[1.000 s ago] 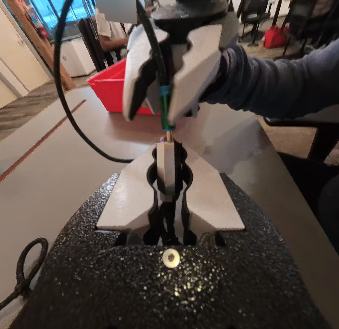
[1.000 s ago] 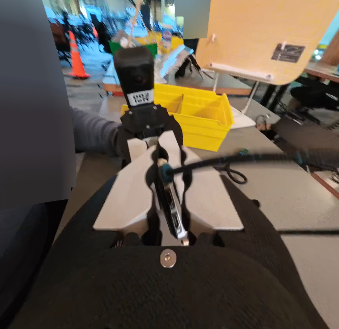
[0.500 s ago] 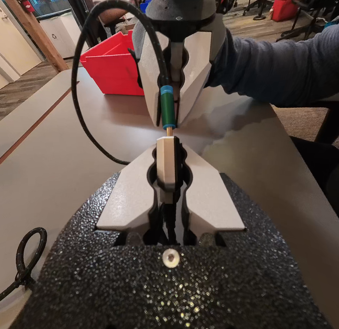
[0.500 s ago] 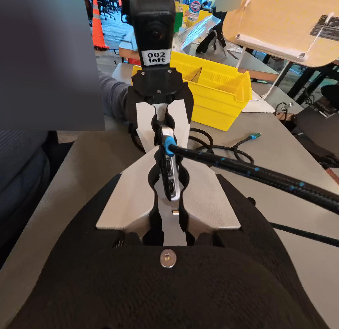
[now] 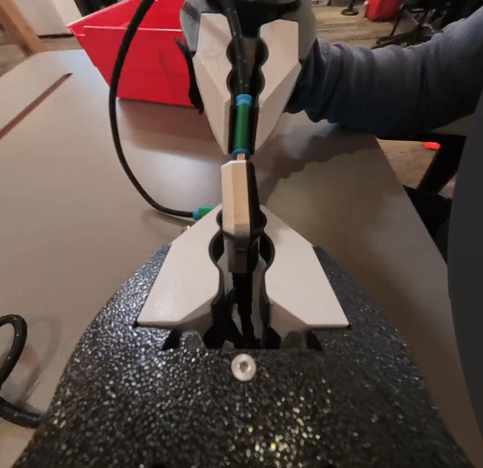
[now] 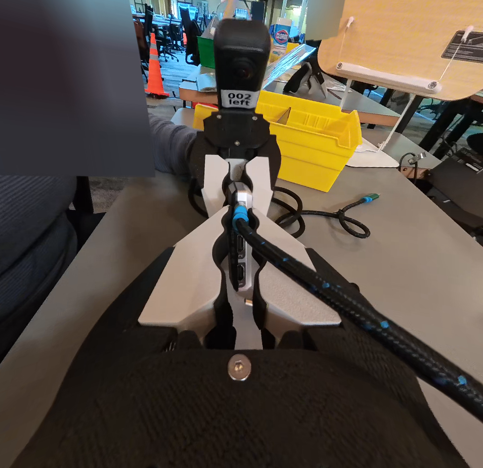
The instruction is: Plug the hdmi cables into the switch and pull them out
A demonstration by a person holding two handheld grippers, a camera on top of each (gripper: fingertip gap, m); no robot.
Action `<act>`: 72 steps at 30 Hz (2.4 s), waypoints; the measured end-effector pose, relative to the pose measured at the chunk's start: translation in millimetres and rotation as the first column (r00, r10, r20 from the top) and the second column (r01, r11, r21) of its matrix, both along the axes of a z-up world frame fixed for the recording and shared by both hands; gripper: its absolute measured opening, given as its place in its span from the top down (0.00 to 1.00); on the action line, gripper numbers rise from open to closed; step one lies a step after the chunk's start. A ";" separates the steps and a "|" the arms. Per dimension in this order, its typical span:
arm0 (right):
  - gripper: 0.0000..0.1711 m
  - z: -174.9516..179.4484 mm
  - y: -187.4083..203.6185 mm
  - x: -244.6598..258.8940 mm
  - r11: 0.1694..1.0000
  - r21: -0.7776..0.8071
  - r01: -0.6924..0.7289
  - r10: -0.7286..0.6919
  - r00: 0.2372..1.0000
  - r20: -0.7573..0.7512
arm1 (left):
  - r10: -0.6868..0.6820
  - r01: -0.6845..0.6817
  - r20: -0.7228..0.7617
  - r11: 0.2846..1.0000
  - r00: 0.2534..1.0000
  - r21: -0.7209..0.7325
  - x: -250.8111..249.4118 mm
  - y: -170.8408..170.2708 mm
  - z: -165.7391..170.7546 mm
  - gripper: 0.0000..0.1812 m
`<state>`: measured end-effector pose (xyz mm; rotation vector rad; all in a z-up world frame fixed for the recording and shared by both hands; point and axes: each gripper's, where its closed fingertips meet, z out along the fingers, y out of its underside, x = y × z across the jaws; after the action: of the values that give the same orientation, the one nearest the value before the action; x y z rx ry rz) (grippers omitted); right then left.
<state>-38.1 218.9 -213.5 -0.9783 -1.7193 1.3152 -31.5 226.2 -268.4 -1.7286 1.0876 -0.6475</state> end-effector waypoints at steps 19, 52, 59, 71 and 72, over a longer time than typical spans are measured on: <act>0.93 0.4 -7.7 -6.7 1.000 0.030 0.009 -0.010 1.000 0.027 | 0.053 -0.051 -0.118 0.999 0.992 0.016 -2.0 -0.9 2.7 0.90; 0.93 -105.9 66.0 -27.1 0.797 0.539 0.271 -0.507 0.785 0.356 | 0.422 -0.506 0.279 0.732 0.863 0.457 -72.2 39.9 67.5 0.89; 0.93 -107.6 40.5 55.4 0.769 0.583 0.262 -0.564 0.707 0.427 | 0.444 -0.585 0.382 0.655 0.810 0.478 -89.4 34.8 85.8 0.88; 0.73 -49.6 38.9 138.4 0.586 0.519 0.622 -0.806 0.513 0.296 | 0.487 -0.620 0.388 0.666 0.782 0.414 -97.0 44.8 77.9 0.88; 0.73 -44.6 41.6 125.7 0.591 0.479 0.650 -0.804 0.523 0.282 | 0.485 -0.617 0.385 0.669 0.785 0.415 -96.3 45.0 77.4 0.88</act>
<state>87.6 260.5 -258.1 -1.6852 -1.4596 0.2063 -127.9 271.2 -191.0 -1.3393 0.4381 -0.1308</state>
